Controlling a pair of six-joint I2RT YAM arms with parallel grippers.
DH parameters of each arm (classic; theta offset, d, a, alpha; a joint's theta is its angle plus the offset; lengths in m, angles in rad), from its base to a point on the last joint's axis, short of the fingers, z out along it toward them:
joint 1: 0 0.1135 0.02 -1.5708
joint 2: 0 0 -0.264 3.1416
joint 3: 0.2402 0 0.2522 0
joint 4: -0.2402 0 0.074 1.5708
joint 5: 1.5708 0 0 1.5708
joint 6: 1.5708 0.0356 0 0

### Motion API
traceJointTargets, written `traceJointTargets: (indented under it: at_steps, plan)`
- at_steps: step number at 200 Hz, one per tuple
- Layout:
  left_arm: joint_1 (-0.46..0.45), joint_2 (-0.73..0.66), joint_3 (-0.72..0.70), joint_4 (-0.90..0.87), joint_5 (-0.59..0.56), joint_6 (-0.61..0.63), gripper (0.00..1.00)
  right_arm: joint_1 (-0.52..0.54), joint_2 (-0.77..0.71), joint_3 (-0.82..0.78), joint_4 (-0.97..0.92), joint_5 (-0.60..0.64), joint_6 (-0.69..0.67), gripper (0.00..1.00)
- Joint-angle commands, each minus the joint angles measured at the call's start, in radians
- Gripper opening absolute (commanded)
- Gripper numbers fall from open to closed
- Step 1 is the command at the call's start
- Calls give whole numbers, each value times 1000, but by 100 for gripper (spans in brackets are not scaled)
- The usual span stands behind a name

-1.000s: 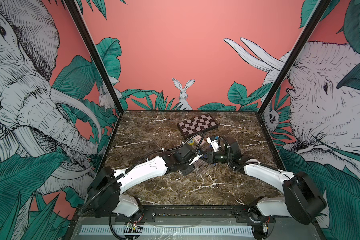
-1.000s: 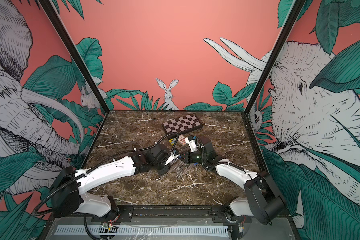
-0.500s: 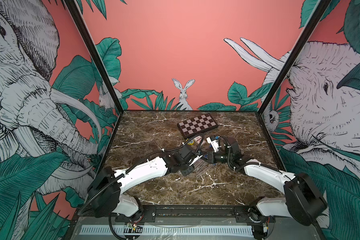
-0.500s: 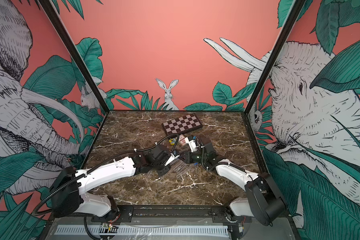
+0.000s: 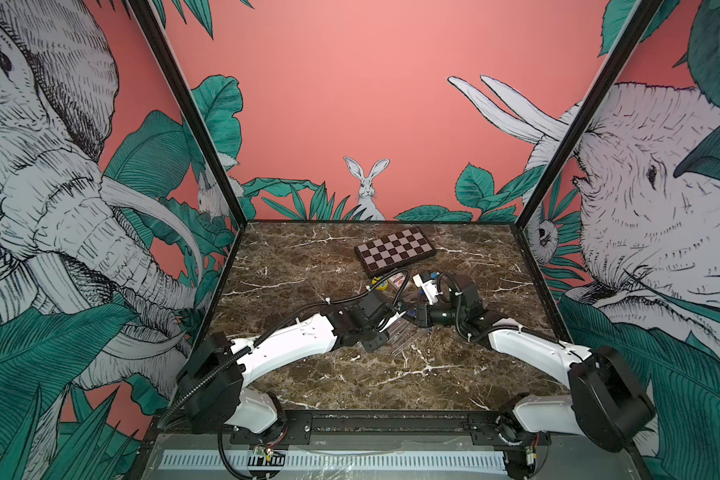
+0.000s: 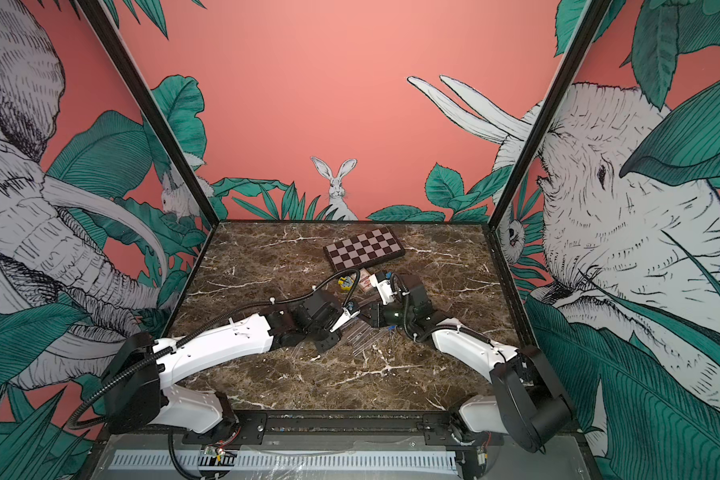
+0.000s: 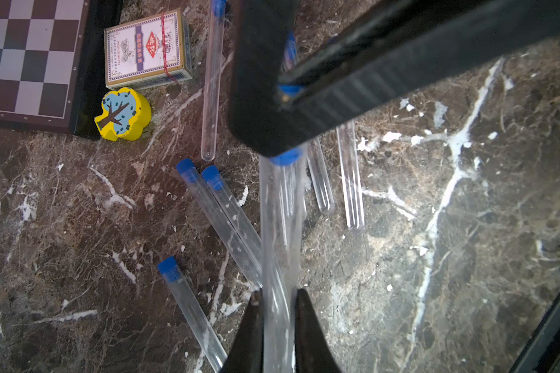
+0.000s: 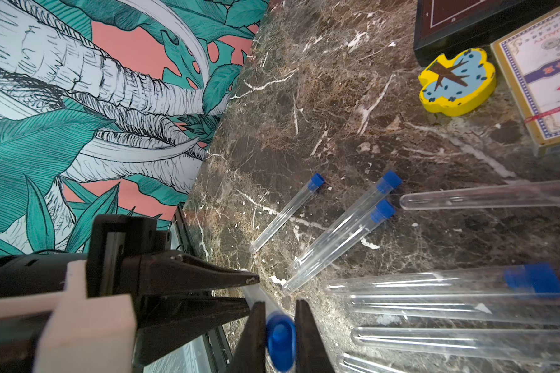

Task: Remove stoppers from test tubes
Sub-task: Open the stopper on the test tube.

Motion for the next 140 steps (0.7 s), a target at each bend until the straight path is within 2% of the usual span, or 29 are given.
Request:
traceJointTargets:
  at_steps: [1, 34, 60, 140]
  plan:
    - [3, -2, 4, -9, -40, 3, 0, -6, 12, 1, 24, -31, -2, 19]
    - [3, -6, 9, 0, -34, 7, 0, -6, 33, -6, 33, -41, 3, 26]
    - [3, -3, 3, 2, -29, 11, 0, -7, 35, -7, 37, -35, 7, 24]
    - [3, -17, -14, 8, -5, 17, 0, -7, 49, 17, 49, -42, 15, 26]
